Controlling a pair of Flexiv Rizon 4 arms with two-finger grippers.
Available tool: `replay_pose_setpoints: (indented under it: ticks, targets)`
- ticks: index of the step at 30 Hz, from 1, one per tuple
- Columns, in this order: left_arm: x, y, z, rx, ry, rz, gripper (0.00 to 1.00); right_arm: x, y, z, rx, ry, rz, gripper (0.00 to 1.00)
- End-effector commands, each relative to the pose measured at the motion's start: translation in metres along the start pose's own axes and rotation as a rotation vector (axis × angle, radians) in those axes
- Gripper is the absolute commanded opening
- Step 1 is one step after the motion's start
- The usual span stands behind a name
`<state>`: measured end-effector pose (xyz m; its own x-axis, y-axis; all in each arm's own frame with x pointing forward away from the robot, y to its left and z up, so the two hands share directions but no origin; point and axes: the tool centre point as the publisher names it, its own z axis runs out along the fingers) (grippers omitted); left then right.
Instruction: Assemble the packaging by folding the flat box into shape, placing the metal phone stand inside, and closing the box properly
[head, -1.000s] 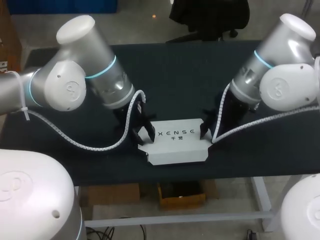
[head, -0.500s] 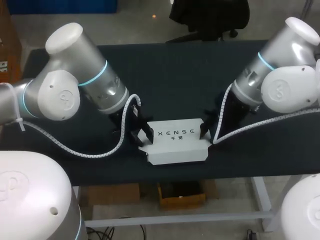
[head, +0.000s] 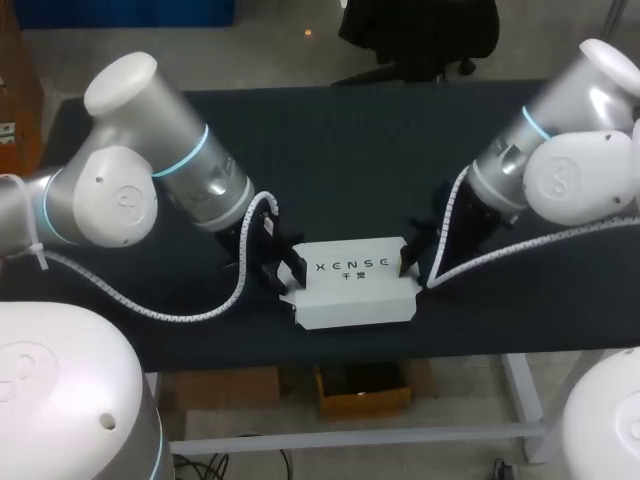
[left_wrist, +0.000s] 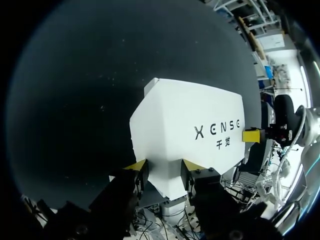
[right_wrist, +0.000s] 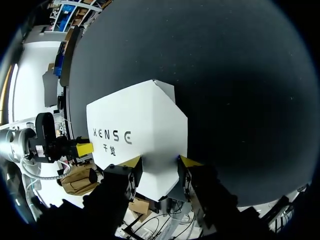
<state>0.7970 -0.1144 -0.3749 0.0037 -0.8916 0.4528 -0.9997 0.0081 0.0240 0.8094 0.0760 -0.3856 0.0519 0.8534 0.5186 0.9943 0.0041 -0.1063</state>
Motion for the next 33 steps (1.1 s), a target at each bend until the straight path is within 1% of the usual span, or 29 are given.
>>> replay_pose_setpoints:
  ticks: [1,5,13,24,33]
  targets:
    - [-0.0008,-0.0015,0.0061,0.002,0.009,0.002,0.43,-0.0016,0.0012,0.0036,0.003,0.012,-0.004,0.44]
    - [-0.0011,-0.0022,0.0063,0.008,0.02,0.009,0.42,-0.003,0.005,0.0034,0.004,0.021,-0.008,0.44]
    - [-0.0024,-0.0031,0.0079,0.016,0.046,0.029,0.42,-0.003,0.0052,0.004,-0.004,0.04,-0.014,0.44]
    - [-0.0019,-0.0035,0.0094,0.021,0.075,0.04,0.4,0.0032,0.0048,0.0068,-0.006,0.061,-0.029,0.43]
    - [-0.0011,-0.0058,0.0114,-0.012,0.092,0.022,0.4,0.0069,0.007,0.0088,-0.005,0.068,-0.032,0.43]
